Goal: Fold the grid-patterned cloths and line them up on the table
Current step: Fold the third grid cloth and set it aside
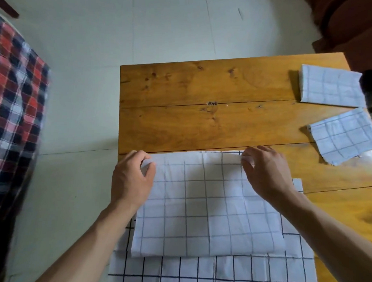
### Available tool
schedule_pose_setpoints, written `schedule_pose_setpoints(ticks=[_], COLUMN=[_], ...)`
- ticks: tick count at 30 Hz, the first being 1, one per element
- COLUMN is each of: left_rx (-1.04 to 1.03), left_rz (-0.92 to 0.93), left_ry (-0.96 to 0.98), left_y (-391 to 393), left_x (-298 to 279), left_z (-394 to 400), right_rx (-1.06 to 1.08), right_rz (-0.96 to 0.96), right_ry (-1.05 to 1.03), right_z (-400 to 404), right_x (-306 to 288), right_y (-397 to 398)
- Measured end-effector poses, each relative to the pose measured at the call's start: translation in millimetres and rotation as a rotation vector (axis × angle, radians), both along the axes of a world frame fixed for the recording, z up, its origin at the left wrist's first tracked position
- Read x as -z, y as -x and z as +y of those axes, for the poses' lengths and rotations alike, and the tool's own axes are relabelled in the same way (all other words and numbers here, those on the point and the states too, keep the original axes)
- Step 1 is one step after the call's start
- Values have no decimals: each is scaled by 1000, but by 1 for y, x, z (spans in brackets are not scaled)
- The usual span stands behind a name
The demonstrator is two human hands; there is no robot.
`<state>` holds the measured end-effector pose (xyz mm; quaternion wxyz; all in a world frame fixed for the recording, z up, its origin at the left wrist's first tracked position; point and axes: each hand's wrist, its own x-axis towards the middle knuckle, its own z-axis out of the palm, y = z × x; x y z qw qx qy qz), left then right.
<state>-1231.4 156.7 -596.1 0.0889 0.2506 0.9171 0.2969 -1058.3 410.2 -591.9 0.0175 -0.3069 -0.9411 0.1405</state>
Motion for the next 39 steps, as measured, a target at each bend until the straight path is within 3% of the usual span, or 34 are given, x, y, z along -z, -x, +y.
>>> schedule_pose_setpoints(ticks=[21, 28, 34, 39], left_rx=[33, -78, -23, -11], left_rz=[49, 68, 219, 176], left_ry=[-16, -5, 63, 72], left_y=[15, 10, 6, -2], left_x=[15, 12, 16, 12], left_z=[2, 5, -2, -7], right_rx=[28, 28, -174, -226], right_rz=[-42, -51, 36, -19], right_ry=[28, -44, -47, 33], right_z=[20, 21, 7, -8], right_x=[6, 4, 0, 1], right_y=[11, 9, 8, 6])
